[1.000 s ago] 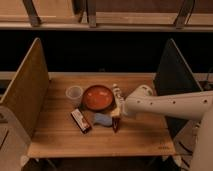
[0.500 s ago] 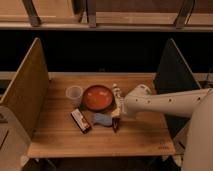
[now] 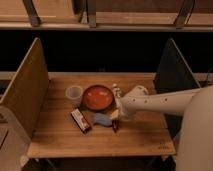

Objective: Drag the pepper across the table

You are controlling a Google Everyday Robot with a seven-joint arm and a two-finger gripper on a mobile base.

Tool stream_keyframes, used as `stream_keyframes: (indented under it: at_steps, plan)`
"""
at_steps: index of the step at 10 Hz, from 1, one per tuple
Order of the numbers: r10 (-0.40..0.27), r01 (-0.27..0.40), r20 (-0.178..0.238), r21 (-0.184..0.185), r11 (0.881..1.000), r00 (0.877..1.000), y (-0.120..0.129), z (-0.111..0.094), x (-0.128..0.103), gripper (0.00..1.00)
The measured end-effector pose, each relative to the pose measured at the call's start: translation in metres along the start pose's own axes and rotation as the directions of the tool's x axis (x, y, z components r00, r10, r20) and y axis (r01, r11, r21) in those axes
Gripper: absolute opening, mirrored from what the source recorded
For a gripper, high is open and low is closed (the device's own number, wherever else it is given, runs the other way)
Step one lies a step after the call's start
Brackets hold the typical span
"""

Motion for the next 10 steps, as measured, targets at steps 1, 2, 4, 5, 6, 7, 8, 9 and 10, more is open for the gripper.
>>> stream_keyframes:
  at_steps: [1,2,4,5,6,7,8,9,10]
  plan:
    - [-0.014,0.014,-0.009,0.006,1.000,1.000,0.006,0.004,-0.003,0.80]
    - [-0.019,0.020,-0.015,0.020,1.000,1.000,0.006,0.006,-0.004,0.80]
    - [-0.011,0.012,-0.017,0.041,0.999,1.000,0.003,0.007,-0.009,0.80]
    - [-0.003,0.003,-0.005,0.051,0.999,1.000,0.001,0.003,-0.013,0.80]
    - [0.004,-0.004,0.010,0.057,0.998,1.000,-0.001,-0.002,-0.016,0.80]
    - [0.007,-0.008,0.026,0.068,0.998,1.000,-0.004,-0.007,-0.017,0.80]
    - [0.012,-0.015,0.039,0.081,0.997,0.999,-0.008,-0.011,-0.018,0.80]
    - [0.019,-0.023,0.047,0.093,0.995,0.999,-0.012,-0.013,-0.017,0.80]
    - [0.030,-0.034,0.039,0.103,0.994,0.999,-0.017,-0.011,-0.014,0.80]
